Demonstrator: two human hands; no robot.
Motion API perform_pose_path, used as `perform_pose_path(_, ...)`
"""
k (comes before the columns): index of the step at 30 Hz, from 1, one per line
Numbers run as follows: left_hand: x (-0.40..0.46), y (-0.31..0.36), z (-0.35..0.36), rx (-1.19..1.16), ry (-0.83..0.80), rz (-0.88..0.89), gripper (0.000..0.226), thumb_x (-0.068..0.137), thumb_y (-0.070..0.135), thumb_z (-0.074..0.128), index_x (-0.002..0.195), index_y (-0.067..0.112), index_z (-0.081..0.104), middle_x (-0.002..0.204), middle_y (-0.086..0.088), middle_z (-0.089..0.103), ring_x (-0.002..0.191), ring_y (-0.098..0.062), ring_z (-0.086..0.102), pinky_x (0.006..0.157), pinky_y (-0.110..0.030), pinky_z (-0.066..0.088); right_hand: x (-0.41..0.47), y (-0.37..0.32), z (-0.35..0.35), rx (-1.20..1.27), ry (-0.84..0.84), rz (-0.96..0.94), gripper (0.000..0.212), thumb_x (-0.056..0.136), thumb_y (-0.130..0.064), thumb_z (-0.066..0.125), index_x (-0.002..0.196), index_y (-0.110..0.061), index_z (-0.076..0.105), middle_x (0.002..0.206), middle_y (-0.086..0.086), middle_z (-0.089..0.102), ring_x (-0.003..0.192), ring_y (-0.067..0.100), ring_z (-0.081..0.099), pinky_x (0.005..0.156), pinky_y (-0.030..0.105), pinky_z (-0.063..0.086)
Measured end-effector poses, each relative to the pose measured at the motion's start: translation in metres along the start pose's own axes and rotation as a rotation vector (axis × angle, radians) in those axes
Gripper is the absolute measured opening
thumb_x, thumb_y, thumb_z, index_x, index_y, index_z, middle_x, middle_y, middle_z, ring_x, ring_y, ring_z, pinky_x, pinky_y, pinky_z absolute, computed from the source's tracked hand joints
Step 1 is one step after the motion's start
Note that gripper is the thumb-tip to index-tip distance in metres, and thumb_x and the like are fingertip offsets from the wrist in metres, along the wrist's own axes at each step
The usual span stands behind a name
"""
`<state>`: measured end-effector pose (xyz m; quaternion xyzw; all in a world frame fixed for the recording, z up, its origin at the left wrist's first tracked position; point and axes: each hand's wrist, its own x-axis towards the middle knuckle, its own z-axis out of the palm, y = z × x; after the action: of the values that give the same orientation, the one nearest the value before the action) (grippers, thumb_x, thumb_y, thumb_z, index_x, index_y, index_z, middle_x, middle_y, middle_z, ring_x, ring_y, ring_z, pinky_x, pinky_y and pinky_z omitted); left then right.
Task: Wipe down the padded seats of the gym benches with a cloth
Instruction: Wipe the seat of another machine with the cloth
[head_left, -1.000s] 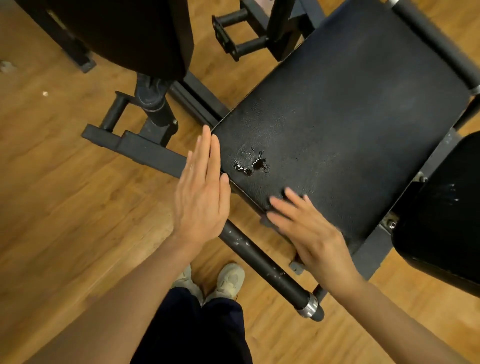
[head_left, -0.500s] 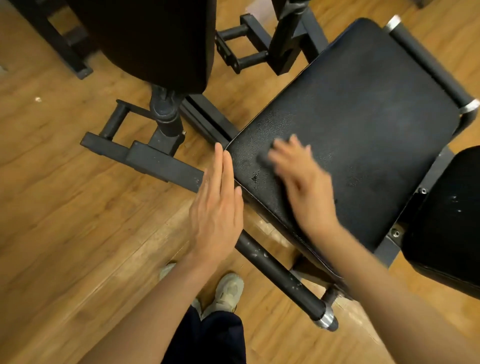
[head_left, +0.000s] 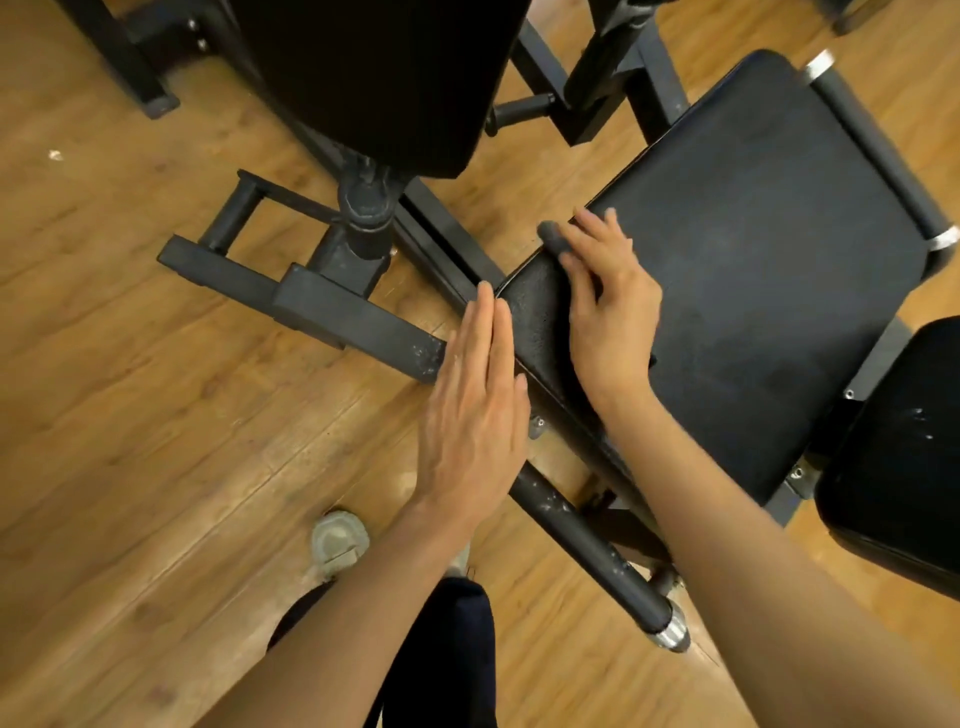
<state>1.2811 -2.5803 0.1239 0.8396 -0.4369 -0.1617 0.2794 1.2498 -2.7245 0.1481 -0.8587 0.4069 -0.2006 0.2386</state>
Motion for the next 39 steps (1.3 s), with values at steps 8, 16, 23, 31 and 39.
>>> perform_pose_path(8, -0.032, -0.021, 0.012, -0.164, 0.04, -0.15, 0.058, 0.107, 0.029, 0.022, 0.158, 0.005, 0.01, 0.168, -0.008, 0.007, 0.155, -0.016, 0.006, 0.123, -0.043, 0.025, -0.032, 0.012, -0.022, -0.035, -0.221, -0.247, 0.033, 0.094, -0.001, 0.058, 0.125, -0.009, 0.064, 0.14, 0.004, 0.053, 0.142, 0.025, 0.038, 0.121, 0.044, 0.023)
perform_pose_path(16, -0.031, -0.017, 0.012, -0.193, 0.056, -0.188, 0.061, 0.107, 0.037, 0.009, 0.158, 0.004, 0.01, 0.167, -0.009, 0.012, 0.155, -0.015, 0.006, 0.121, -0.046, 0.029, -0.05, -0.024, -0.004, -0.05, -0.44, -0.454, 0.025, 0.099, -0.005, 0.047, 0.117, -0.002, 0.065, 0.131, 0.009, 0.059, 0.135, 0.028, 0.044, 0.114, 0.052, 0.032)
perform_pose_path(23, -0.03, -0.014, 0.016, -0.179, 0.069, -0.225, 0.057, 0.107, 0.036, 0.009, 0.158, 0.01, 0.003, 0.167, -0.008, 0.014, 0.155, -0.013, 0.006, 0.121, -0.046, 0.028, 0.031, -0.009, 0.013, -0.056, -0.239, -0.203, 0.024, 0.095, -0.003, 0.057, 0.114, -0.008, 0.071, 0.127, 0.007, 0.065, 0.134, 0.024, 0.048, 0.116, 0.047, 0.032)
perform_pose_path(31, -0.029, -0.01, 0.014, -0.156, 0.081, -0.25, 0.057, 0.108, 0.034, 0.011, 0.159, 0.01, 0.005, 0.167, -0.009, 0.014, 0.155, -0.013, 0.007, 0.122, -0.044, 0.027, -0.057, 0.031, -0.053, 0.045, -0.471, -0.446, 0.032, 0.098, -0.01, 0.052, 0.128, -0.006, 0.063, 0.141, 0.007, 0.054, 0.143, 0.027, 0.037, 0.118, 0.049, 0.029)
perform_pose_path(39, -0.029, -0.012, 0.008, -0.037, 0.009, -0.263, 0.058, 0.106, 0.031, 0.016, 0.159, 0.006, 0.007, 0.165, -0.011, 0.018, 0.154, -0.02, 0.012, 0.122, -0.018, -0.001, -0.049, 0.015, -0.012, -0.053, -0.407, -0.576, 0.03, 0.096, 0.001, 0.054, 0.123, -0.003, 0.066, 0.139, 0.01, 0.056, 0.142, 0.032, 0.036, 0.119, 0.051, 0.025)
